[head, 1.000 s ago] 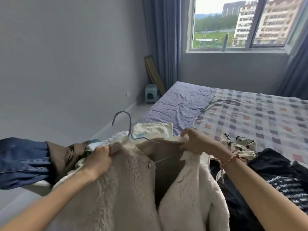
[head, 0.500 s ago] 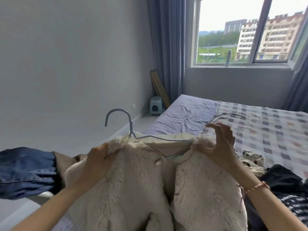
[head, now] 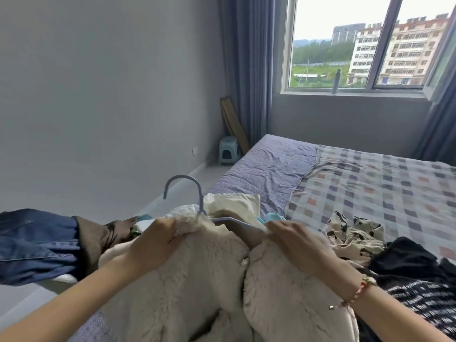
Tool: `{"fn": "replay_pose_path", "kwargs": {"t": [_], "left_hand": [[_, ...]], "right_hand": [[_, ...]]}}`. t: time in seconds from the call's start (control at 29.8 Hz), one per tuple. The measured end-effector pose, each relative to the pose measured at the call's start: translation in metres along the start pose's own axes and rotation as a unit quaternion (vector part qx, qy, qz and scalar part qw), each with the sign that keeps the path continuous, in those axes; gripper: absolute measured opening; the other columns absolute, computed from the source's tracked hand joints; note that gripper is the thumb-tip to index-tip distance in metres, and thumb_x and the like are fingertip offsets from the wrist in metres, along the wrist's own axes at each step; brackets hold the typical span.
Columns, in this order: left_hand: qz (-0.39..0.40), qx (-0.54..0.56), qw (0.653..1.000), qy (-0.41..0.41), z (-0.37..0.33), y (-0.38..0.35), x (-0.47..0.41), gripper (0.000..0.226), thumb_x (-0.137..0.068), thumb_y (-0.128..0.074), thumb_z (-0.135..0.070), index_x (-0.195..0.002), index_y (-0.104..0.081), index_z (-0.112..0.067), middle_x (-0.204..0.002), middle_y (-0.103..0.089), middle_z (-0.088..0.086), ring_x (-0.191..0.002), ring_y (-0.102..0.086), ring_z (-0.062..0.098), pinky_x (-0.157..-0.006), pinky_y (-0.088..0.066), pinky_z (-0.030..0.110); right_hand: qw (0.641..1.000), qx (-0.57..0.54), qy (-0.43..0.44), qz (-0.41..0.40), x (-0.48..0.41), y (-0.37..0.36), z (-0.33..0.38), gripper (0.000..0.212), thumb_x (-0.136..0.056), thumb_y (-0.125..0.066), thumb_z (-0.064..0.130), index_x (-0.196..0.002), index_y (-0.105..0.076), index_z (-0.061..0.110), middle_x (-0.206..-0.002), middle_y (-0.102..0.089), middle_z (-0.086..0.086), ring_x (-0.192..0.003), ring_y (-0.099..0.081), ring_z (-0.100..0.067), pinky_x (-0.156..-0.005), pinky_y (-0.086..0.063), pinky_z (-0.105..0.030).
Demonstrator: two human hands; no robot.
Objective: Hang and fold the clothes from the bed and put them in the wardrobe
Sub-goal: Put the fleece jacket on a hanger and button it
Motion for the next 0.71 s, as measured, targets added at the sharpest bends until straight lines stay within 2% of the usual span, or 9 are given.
{"fn": "replay_pose_path", "kwargs": {"t": [0.17, 0.24, 0.3, 0.4, 0.44, 0.47, 0.57, 0.64, 0.71], "left_hand": [[-0.022, -0.027, 0.999, 0.003, -0.011, -0.012, -0.011, 0.045, -0.079, -0.039, -0.038, -0.089, -0.071, -0.008, -0.08, -0.072, 0.004, -0.08, -0.058, 0.008, -0.067, -0.033, 0.01], [-0.006, -0.019, 1.0, -0.007, -0.013, -0.015, -0.013, 0.051, -0.079, -0.035, -0.042, -0.093, -0.069, -0.007, -0.083, -0.071, 0.005, -0.078, -0.062, 0.01, -0.068, -0.04, 0.014], [0.053, -0.015, 0.998, -0.009, -0.019, -0.018, -0.017, 0.054, -0.079, -0.029, -0.049, -0.096, -0.064, -0.011, -0.084, -0.064, -0.008, -0.081, -0.061, 0.006, -0.073, -0.044, 0.011], [0.181, -0.118, 0.972, -0.096, -0.044, -0.042, -0.017, 0.017, -0.064, -0.065, -0.037, -0.062, -0.065, -0.021, -0.056, -0.052, -0.017, -0.051, -0.049, -0.005, -0.047, -0.038, 0.008], [0.201, -0.162, 0.961, -0.096, -0.045, -0.051, -0.012, 0.022, -0.056, -0.071, -0.038, -0.05, -0.058, -0.021, -0.048, -0.053, -0.014, -0.043, -0.048, -0.004, -0.043, -0.035, 0.011], [0.199, -0.161, 0.965, -0.055, -0.042, -0.056, -0.009, 0.025, -0.053, -0.076, -0.039, -0.052, -0.057, -0.023, -0.049, -0.056, -0.013, -0.043, -0.051, -0.002, -0.043, -0.035, 0.011], [0.077, -0.043, 0.995, 0.052, -0.027, -0.031, -0.013, 0.019, -0.088, -0.059, -0.017, -0.107, -0.062, -0.018, -0.093, -0.068, 0.0, -0.086, -0.063, 0.007, -0.072, -0.041, 0.013], [-0.016, 0.057, 0.996, 0.07, -0.005, -0.008, -0.012, 0.021, -0.09, -0.052, -0.016, -0.09, -0.058, -0.036, -0.083, -0.064, -0.018, -0.08, -0.058, -0.012, -0.07, -0.037, 0.003], [-0.095, 0.097, 0.989, 0.064, 0.012, 0.007, -0.011, 0.01, -0.08, -0.045, -0.034, -0.075, -0.053, -0.039, -0.074, -0.063, -0.025, -0.071, -0.057, -0.014, -0.063, -0.04, 0.009]], "right_hand": [[0.998, -0.063, 0.01, -0.019, 0.001, -0.018, 0.018, 0.046, -0.099, -0.032, 0.041, -0.071, -0.052, 0.011, -0.062, -0.058, 0.0, -0.053, -0.051, -0.017, -0.051, -0.033, -0.023], [0.996, -0.056, 0.001, -0.073, 0.003, -0.02, 0.017, 0.033, -0.095, -0.042, 0.032, -0.07, -0.052, 0.013, -0.061, -0.058, 0.001, -0.052, -0.051, -0.018, -0.05, -0.035, -0.025], [0.984, -0.078, -0.034, -0.158, 0.003, -0.012, 0.022, 0.026, -0.092, -0.047, 0.029, -0.07, -0.05, 0.018, -0.058, -0.048, 0.011, -0.051, -0.042, -0.006, -0.051, -0.034, -0.018], [0.947, -0.138, -0.092, -0.277, -0.013, 0.012, 0.044, 0.033, -0.092, -0.049, 0.031, -0.061, -0.048, 0.02, -0.057, -0.032, 0.012, -0.05, -0.03, 0.001, -0.051, -0.024, -0.003], [0.944, -0.143, -0.082, -0.287, -0.019, 0.017, 0.053, 0.032, -0.091, -0.051, 0.026, -0.061, -0.05, 0.018, -0.058, -0.032, 0.012, -0.05, -0.03, 0.0, -0.051, -0.024, -0.004], [0.944, -0.133, -0.061, -0.297, -0.022, 0.023, 0.063, 0.03, -0.09, -0.051, 0.022, -0.062, -0.054, 0.015, -0.057, -0.032, 0.013, -0.051, -0.03, -0.001, -0.051, -0.025, -0.006], [0.952, -0.086, -0.012, -0.293, -0.009, 0.03, 0.069, 0.029, -0.093, -0.048, 0.018, -0.074, -0.066, 0.006, -0.06, -0.05, 0.007, -0.054, -0.042, -0.005, -0.052, -0.036, -0.015], [0.972, -0.056, 0.012, -0.226, 0.005, 0.022, 0.071, 0.039, -0.099, -0.038, 0.028, -0.094, -0.07, 0.006, -0.089, -0.067, 0.0, -0.08, -0.06, -0.012, -0.075, -0.046, -0.02], [0.991, -0.046, 0.066, -0.109, 0.014, 0.006, 0.074, 0.047, -0.1, -0.034, 0.038, -0.103, -0.071, 0.01, -0.116, -0.065, 0.0, -0.114, -0.053, -0.009, -0.102, -0.035, -0.018]]}}
Point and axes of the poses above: each hand's wrist, its own x-axis away from the middle knuckle, its own y-axis out of the back of the hand, z = x × y, the point moved 3 cm from there along -x, towards the middle knuckle
